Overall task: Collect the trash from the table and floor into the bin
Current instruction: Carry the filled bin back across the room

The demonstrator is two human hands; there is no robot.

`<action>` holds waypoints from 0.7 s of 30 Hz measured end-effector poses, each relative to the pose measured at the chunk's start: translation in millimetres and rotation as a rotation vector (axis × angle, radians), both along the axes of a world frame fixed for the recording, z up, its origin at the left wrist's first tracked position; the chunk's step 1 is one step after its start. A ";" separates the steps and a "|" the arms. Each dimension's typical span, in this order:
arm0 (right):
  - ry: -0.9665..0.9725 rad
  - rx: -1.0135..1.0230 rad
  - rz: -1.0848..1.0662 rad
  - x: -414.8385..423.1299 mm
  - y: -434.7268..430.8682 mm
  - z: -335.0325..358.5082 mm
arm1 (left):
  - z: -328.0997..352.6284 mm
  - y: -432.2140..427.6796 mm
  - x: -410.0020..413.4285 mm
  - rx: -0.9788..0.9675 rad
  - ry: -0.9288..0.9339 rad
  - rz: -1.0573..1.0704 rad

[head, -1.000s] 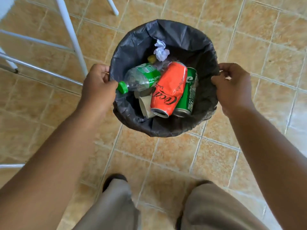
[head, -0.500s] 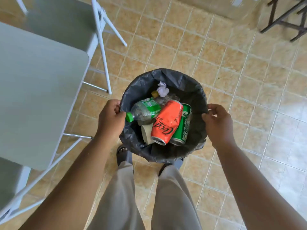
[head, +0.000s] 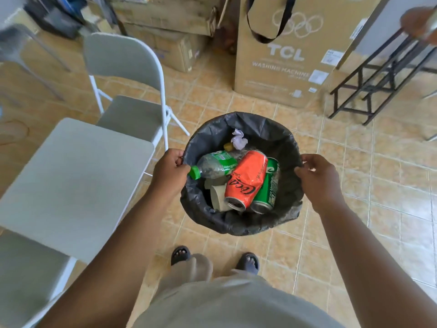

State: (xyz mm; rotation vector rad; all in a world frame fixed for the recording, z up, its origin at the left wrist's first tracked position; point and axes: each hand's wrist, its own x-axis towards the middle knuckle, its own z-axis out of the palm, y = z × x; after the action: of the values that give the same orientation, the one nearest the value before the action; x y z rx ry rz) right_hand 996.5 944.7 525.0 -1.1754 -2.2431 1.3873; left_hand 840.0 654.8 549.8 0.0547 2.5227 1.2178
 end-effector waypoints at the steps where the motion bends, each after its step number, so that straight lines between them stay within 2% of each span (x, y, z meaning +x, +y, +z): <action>1: 0.011 -0.008 0.004 -2.3 4.6 4.9 | 4.4 3.3 0.9 0.004 -0.001 0.003; 9: 0.011 -0.012 0.043 -51.8 42.4 22.2 | 17.1 32.1 -27.3 -0.009 0.009 0.021; 21: -0.083 -0.029 0.035 -205.9 83.2 23.7 | -2.9 70.2 -184.6 0.044 -0.051 0.020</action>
State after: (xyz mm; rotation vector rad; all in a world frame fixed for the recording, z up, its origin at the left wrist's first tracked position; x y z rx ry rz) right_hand 790.5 1028.0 548.7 -1.2304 -2.3177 1.4136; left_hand 655.4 725.0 547.0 0.0084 2.4585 1.2662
